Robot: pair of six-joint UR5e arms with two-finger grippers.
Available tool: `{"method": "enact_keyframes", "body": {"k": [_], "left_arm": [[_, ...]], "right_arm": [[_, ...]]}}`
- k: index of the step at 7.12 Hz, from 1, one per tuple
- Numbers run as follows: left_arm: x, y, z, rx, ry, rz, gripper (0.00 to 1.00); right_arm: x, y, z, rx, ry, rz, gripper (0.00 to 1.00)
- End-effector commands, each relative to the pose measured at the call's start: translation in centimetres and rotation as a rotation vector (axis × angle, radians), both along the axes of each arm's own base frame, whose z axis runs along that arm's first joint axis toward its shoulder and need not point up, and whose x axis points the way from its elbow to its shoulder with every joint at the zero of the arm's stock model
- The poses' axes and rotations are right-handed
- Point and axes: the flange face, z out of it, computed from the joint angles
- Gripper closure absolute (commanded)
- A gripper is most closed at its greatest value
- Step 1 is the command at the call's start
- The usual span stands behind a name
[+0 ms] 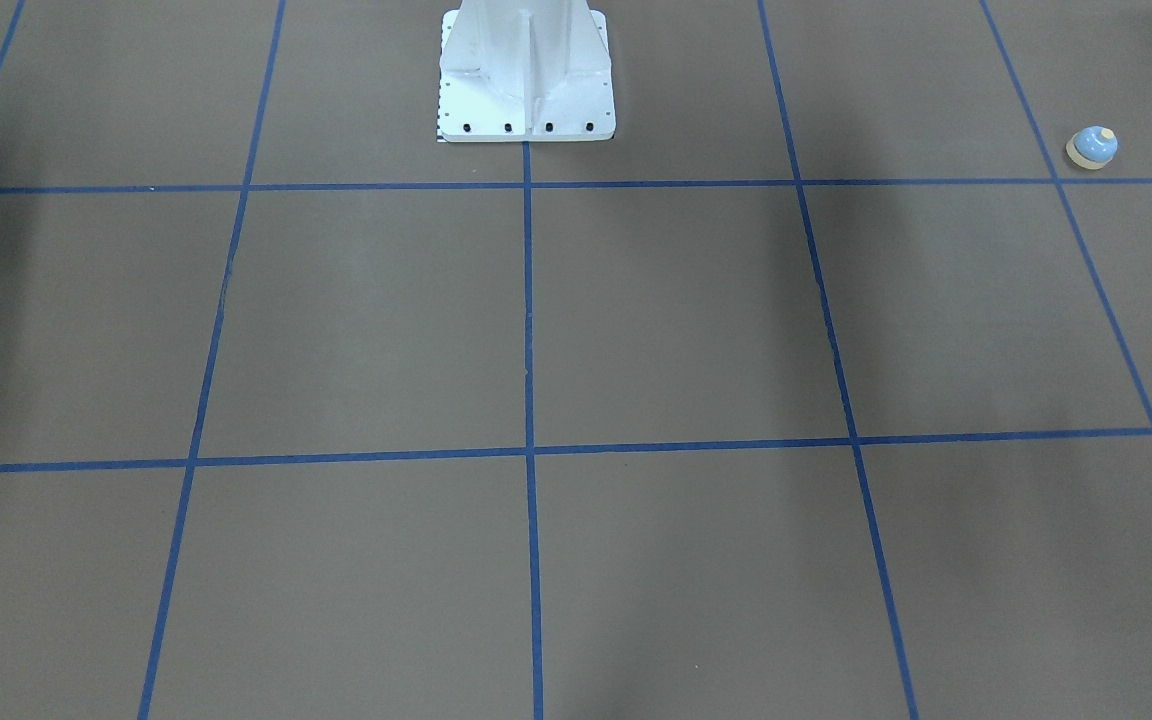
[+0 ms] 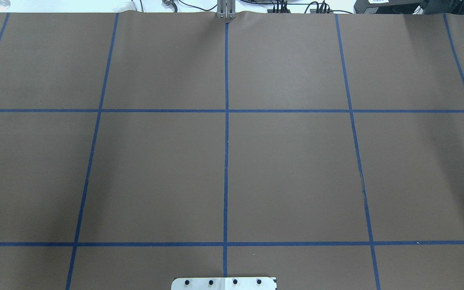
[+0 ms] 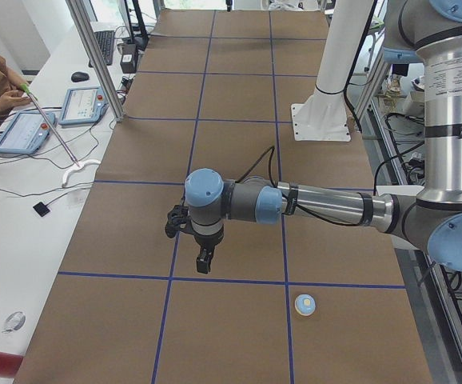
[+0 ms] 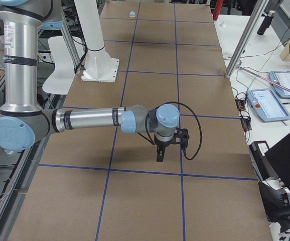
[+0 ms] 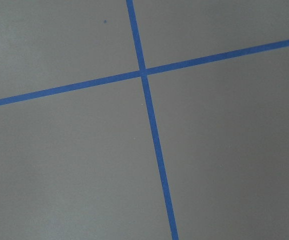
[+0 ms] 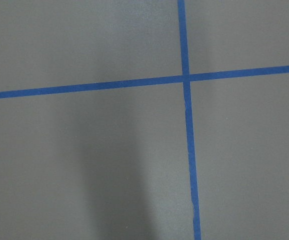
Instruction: Place and press bell with both arms
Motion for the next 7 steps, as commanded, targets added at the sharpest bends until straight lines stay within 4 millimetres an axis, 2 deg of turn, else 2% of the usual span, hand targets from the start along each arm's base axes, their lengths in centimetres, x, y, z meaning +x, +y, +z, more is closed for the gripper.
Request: {"method": "enact_keyframes", "body": {"k": [1,2,4,5,6,7], "left_arm": [[-0.1,-0.4,-1.3,0.022,0.004,-0.008,0.0],[-0.2,0.1,-2.0,0.027,0.0,-0.009,0.0],[-0.5,0.8,-7.3,0.086,0.004,-0.038,0.0],[-0.2,2.2,-8.5,-0.171,0.016,-0.223,0.0],[0.0,3.8,-12.4,-0.301,0.038,-0.413,0.0],[0.2,7.0,-13.8,-0.352,0.017,-0.487,0.0]], "right_arm": [[0.0,0.0,0.0,0.0,0.0,0.0,0.0],[0.0,-0.1,-0.2,0.005,0.0,0.0,0.0],[0.0,0.0,-0.3,0.009,-0.001,-0.001,0.0],[0.0,0.1,-0.3,0.007,-0.002,-0.001,0.0],[0.1,0.5,-0.1,0.006,-0.003,0.0,0.0],[0.1,0.7,0.0,0.004,-0.003,0.0,0.0]]}}
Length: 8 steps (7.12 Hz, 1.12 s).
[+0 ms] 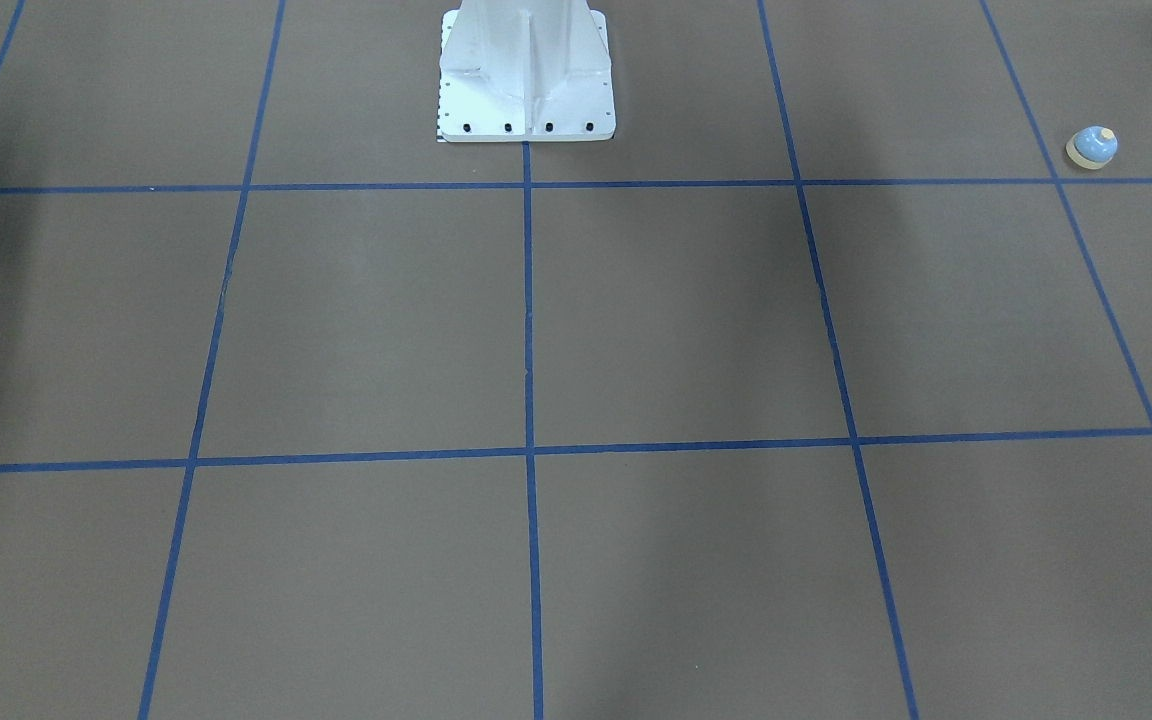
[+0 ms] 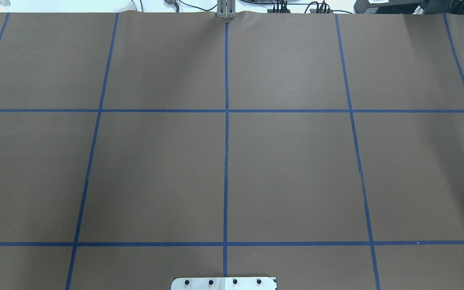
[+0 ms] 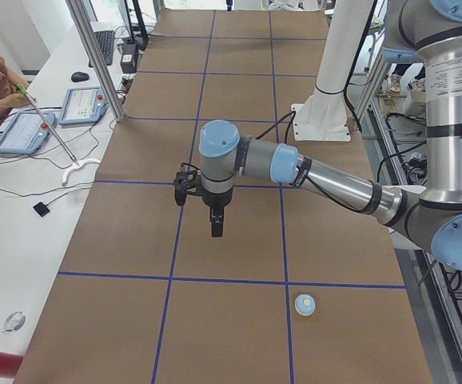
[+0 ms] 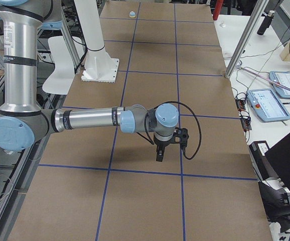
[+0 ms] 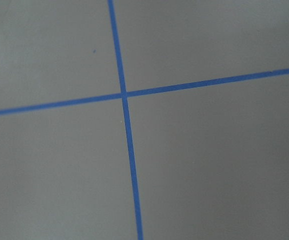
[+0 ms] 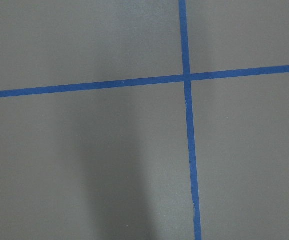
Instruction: Place and press bell with both arms
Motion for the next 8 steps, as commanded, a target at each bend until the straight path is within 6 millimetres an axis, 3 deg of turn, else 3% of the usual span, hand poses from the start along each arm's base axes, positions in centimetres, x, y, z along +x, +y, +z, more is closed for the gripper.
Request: {"method": "enact_keyframes", "body": {"k": [1,3,4,6,8], "left_arm": [[0.6,6.3,-3.9,-0.162,-0.045,-0.209,0.0],[1.8,10.1,-4.4,-0.258,-0.128,-0.301,0.0],[3.7,9.9,-4.5,-0.32,-0.163,-0.362,0.0],[11.2,10.0,-3.6,-0.399,-0.341,-0.496,0.0],[13.5,13.0,-0.2,-0.496,-0.48,-0.598,0.0]], "right_arm": [[0.0,0.5,0.3,-0.005,-0.002,0.0,0.0],[0.1,0.6,0.6,-0.009,0.0,0.0,0.0],[0.1,0.8,0.8,-0.014,-0.001,0.0,0.0],[0.0,0.8,0.7,-0.013,-0.004,-0.001,0.0],[0.0,0.7,0.6,-0.011,-0.001,-0.001,0.0]]}}
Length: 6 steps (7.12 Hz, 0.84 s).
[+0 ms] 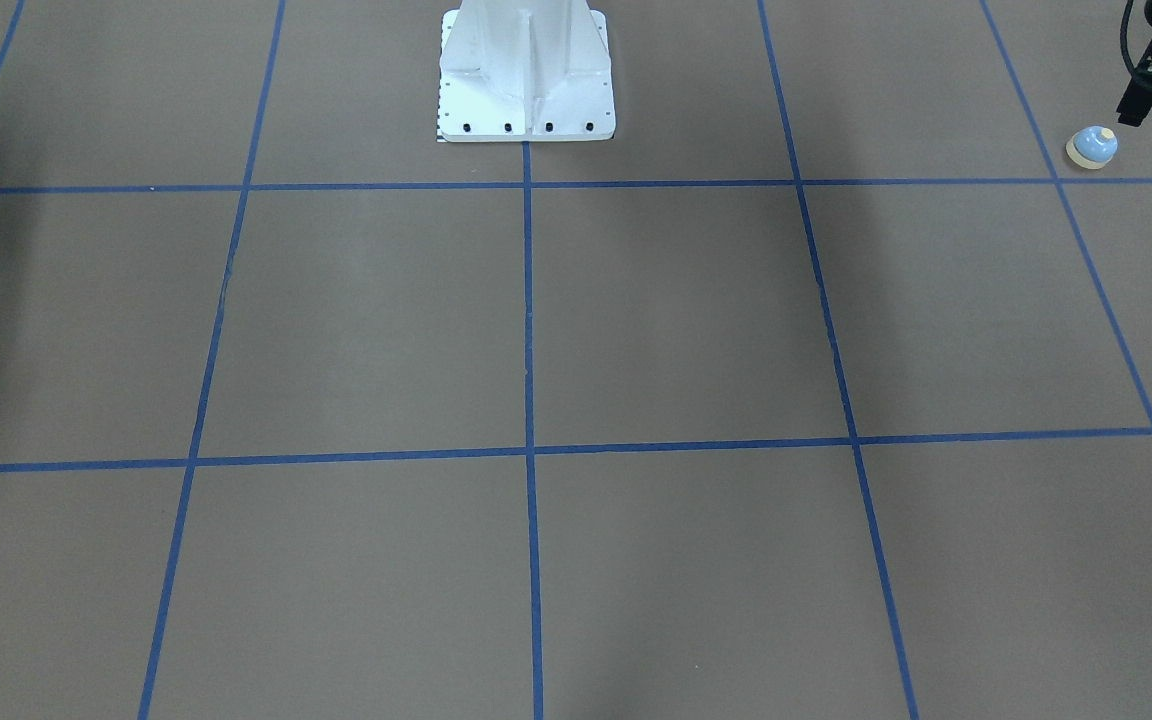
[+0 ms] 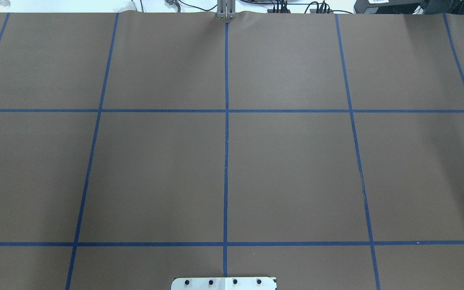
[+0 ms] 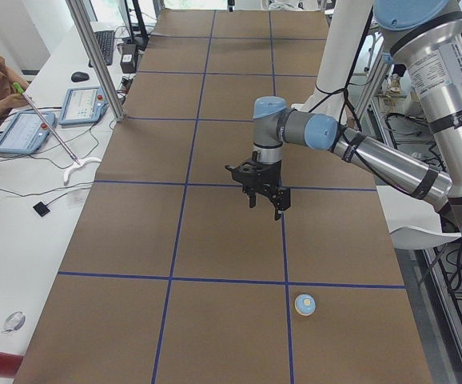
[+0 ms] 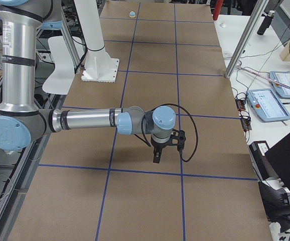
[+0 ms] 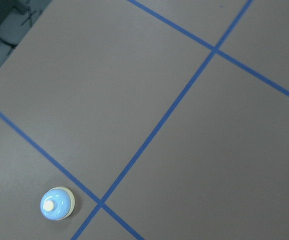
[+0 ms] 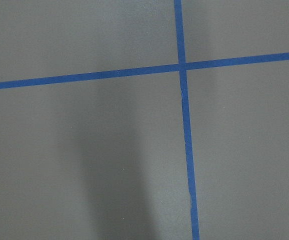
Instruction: Place and press bell with both arms
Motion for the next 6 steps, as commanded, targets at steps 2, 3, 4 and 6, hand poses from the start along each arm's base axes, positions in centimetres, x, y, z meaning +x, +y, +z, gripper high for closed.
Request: {"method": "enact_keyframes", "body": {"k": [2,3,4,6], "left_arm": [[5.4,3.2,7.5,-0.113,-0.282,-0.194,0.0],[6.7,3.8,10.8,-0.148,-0.361,-0.268,0.0],[7.0,4.3,12.8,-0.179,-0.41,-0.355,0.0],[9.3,6.3,17.6,-0.209,-0.539,-0.539,0.0]], "right_arm": [[0.1,-0.1,0.0,0.003,0.003,0.0,0.0],[0.0,-0.2,-0.2,0.008,0.003,-0.001,0.0],[0.0,-0.4,-0.4,0.011,0.002,-0.001,0.0],[-0.1,-0.6,-0.7,0.017,0.002,-0.001,0.0]]}}
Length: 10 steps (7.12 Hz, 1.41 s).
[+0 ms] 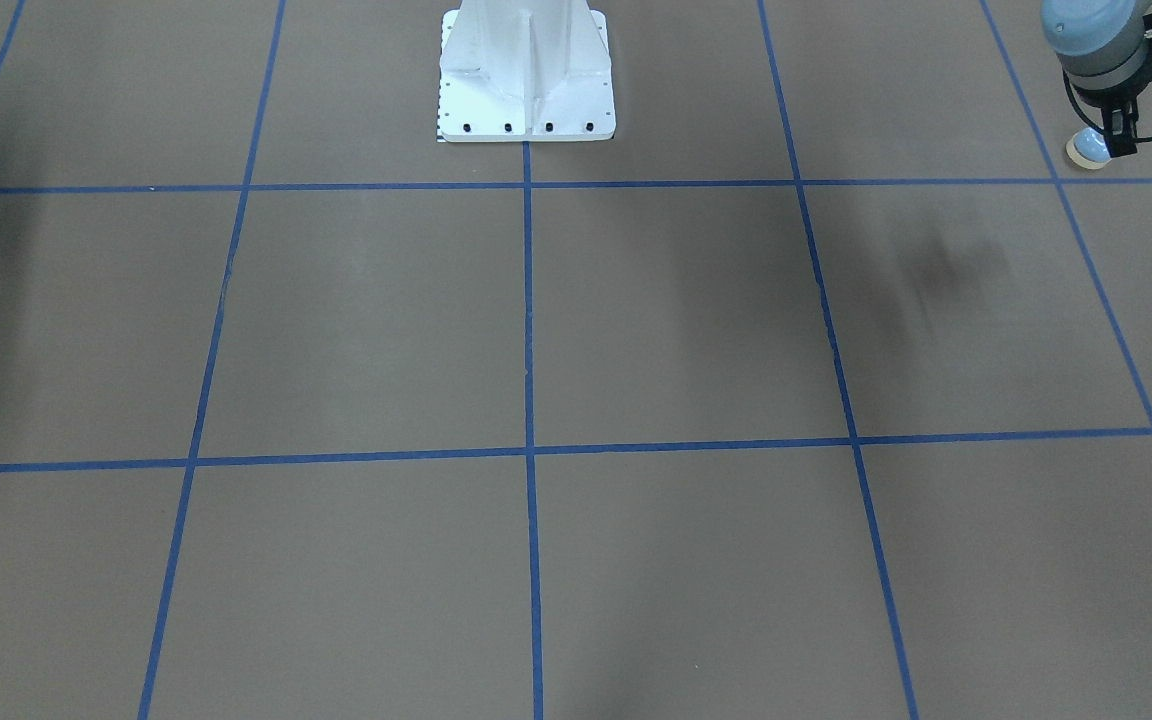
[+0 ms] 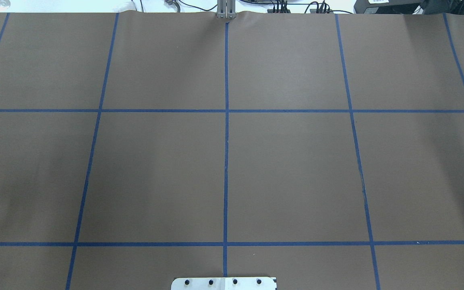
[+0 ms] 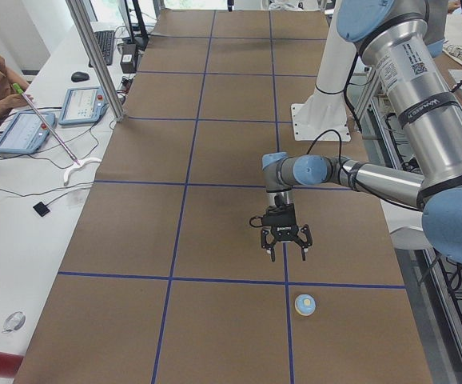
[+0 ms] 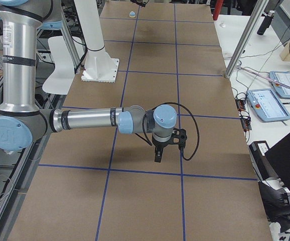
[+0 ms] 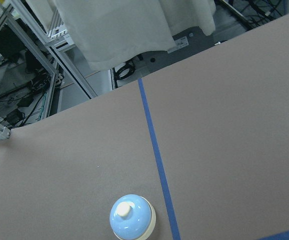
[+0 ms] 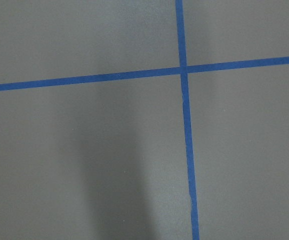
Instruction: Place and press bell with both arms
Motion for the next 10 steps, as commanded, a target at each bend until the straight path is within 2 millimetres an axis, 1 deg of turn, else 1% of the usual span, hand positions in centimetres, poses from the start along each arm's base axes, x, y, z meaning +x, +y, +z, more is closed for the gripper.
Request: {"method": "enact_keyframes", "body": {"k": [1,2,3,4,5,6,8,10], "left_arm": [[2.6,1.8,3.4,0.003,-0.109,-0.154,0.0],[5.7,1.7,5.6,-0.002,-0.141,-0.187,0.0],[8.7,1.1,7.4,0.001,-0.164,-0.216,0.0],[10.0,0.5,9.2,-0.005,-0.191,-0.22,0.0],[9.8,0.6,10.1,-0.009,-0.208,-0.215,0.0],[9.3,0.8,10.5,-0.013,-0.221,-0.208,0.0],[8.2,1.3,11.2,-0.022,-0.255,-0.206,0.0],[6.6,2.1,12.4,-0.038,-0.306,-0.228,0.0]], "right_arm": [[0.0,-0.2,-0.2,0.005,0.0,0.001,0.0],[0.0,-0.3,-0.3,0.008,0.0,-0.001,0.0],[0.0,-0.2,-0.3,0.008,0.0,0.0,0.0],[0.0,-0.3,-0.4,0.01,-0.001,-0.001,0.0],[0.0,-0.3,-0.5,0.011,-0.001,-0.001,0.0],[0.0,-0.3,-0.9,0.02,0.002,-0.001,0.0],[0.1,-0.3,-1.1,0.024,0.002,0.001,0.0],[0.0,-0.3,-1.1,0.025,0.003,-0.001,0.0]]}}
